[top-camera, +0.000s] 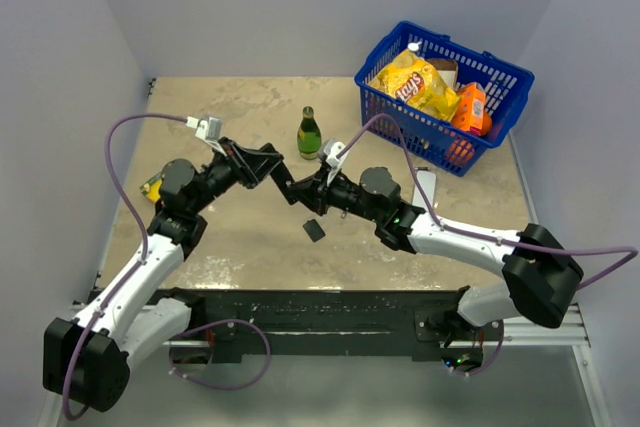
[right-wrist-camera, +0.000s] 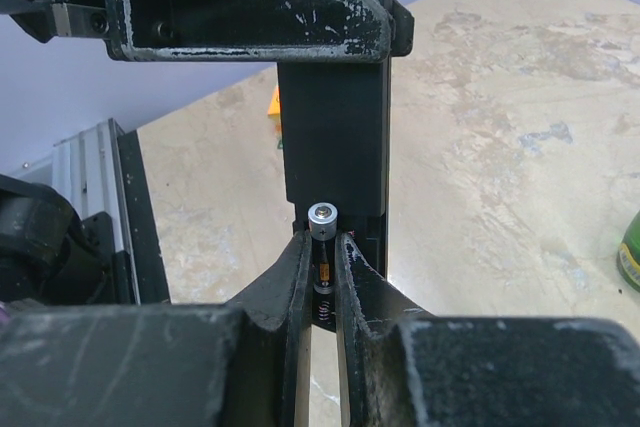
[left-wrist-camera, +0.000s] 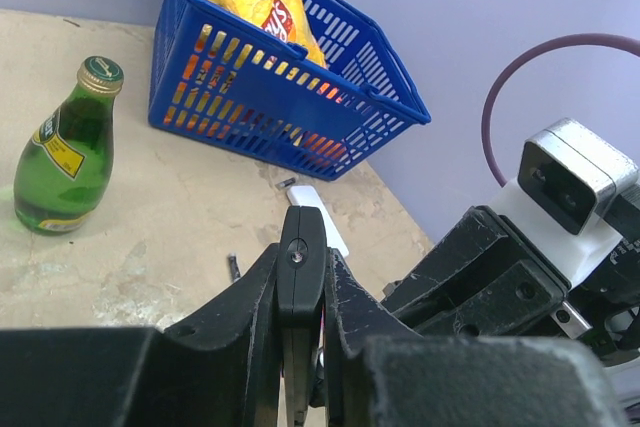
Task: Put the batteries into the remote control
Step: Load the battery into the remote control.
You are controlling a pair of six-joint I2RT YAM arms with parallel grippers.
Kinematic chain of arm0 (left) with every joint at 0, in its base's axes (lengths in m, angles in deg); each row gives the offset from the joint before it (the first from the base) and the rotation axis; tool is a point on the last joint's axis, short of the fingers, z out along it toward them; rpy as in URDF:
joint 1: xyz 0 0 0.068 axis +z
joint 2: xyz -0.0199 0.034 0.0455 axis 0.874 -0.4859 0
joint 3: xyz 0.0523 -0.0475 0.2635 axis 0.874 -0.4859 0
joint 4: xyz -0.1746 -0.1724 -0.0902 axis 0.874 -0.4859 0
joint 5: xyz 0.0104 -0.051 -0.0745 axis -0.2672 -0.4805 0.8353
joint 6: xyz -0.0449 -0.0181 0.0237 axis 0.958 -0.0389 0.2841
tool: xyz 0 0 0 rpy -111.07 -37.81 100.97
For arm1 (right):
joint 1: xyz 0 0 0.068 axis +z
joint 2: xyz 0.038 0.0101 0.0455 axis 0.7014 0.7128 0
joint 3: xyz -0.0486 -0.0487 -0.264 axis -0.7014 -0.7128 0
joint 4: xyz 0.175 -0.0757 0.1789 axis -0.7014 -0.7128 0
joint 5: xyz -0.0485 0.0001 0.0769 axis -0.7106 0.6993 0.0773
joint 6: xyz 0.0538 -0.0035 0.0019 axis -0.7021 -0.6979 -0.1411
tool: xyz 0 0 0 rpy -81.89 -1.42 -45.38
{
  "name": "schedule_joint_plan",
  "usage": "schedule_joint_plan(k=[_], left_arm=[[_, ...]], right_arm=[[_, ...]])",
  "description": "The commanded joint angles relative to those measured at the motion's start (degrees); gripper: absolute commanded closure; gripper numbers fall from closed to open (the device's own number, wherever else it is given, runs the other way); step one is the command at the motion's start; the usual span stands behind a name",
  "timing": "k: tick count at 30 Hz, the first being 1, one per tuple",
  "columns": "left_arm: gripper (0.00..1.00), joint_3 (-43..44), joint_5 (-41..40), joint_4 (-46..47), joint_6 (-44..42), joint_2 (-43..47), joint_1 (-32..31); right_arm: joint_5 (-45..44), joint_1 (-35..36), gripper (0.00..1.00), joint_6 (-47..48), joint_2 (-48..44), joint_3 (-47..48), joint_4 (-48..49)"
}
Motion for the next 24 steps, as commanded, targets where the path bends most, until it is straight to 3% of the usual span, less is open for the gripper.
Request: schedule_joint_plan(k=[1,13,24], left_arm=[[1.00,-0.7,2.3,9.5,7.6,0.2,-0.5],[1.00,-8.2,-3.7,23.7,18.0,0.4,-0.4],[1.00,-5.1,-4.3,22.5,15.6,-0.6,-0.4]], right_arm=[[0.3,0.5,1.00,1.5,0.9,1.2,-4.3],[0.9,0.7,1.00,-0.2,-1.0,0.2,-9.1],[-0.8,1.1,1.00,2.2,0.4,5.6,-20.7]])
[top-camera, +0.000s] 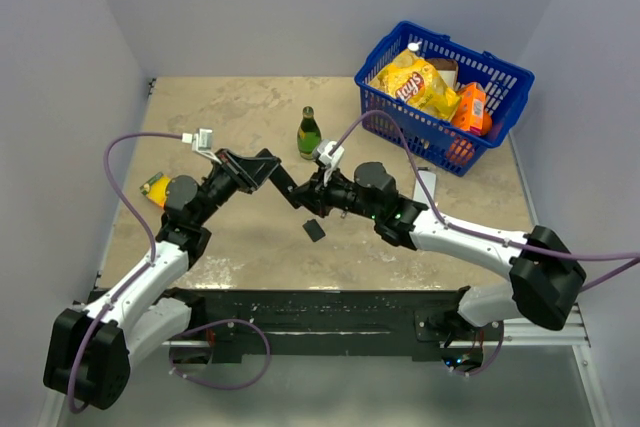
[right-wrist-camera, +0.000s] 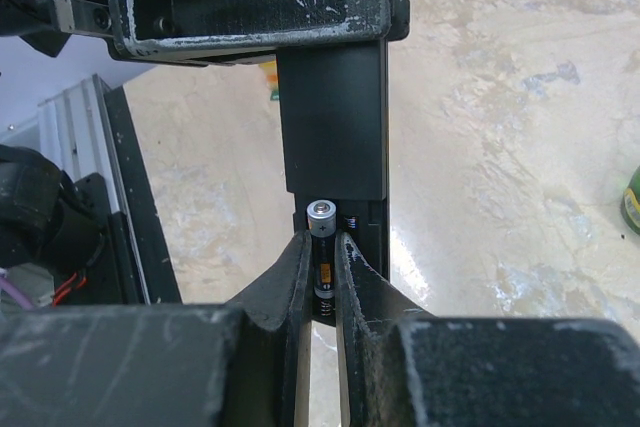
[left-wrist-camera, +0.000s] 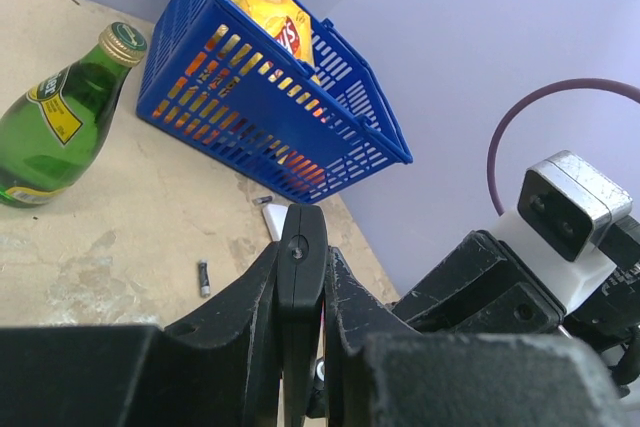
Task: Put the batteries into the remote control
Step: Load the battery into the remote control.
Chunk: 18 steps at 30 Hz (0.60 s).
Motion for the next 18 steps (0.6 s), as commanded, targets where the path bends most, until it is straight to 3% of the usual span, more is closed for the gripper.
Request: schedule_joint_plan(k=[1,18], left_arm=[[1.00,4.5,1.3,8.9,2.5,0.2,-0.5],[1.00,0.1,-5.5,8.3,5.7,7.5,-0.4]], right_arm=[[-0.7,1.0,0.99,1.7,1.7,4.0,-10.7],[-0.6,1.9,0.96,0.8,3.0,2.7,-10.8]])
